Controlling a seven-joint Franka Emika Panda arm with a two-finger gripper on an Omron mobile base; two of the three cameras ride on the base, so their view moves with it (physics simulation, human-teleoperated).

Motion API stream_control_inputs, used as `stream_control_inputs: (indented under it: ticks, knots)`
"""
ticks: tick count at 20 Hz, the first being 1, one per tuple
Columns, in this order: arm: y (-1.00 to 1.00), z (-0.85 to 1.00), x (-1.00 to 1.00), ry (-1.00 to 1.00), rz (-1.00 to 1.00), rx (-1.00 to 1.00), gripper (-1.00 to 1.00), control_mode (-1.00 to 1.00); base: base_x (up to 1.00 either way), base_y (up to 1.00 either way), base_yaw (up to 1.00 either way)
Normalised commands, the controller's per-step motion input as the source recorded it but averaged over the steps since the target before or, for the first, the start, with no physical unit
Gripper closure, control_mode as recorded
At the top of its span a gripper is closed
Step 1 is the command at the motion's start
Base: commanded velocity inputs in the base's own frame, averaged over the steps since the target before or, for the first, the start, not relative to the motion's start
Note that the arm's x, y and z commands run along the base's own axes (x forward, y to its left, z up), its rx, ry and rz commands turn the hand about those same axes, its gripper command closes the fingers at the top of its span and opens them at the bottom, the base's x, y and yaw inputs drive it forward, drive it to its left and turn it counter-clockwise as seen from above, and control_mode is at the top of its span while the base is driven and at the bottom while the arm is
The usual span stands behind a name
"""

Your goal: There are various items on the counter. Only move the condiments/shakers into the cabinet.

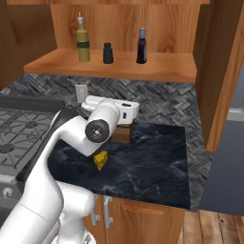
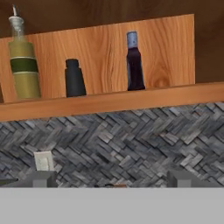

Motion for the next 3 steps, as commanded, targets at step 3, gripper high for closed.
stream_control_inputs:
  ticks: [3]
  knots:
    - [0.00,0.00,0.00,0.00,0.00,0.00,-1.00,-1.00,0.00,0.00,0.00]
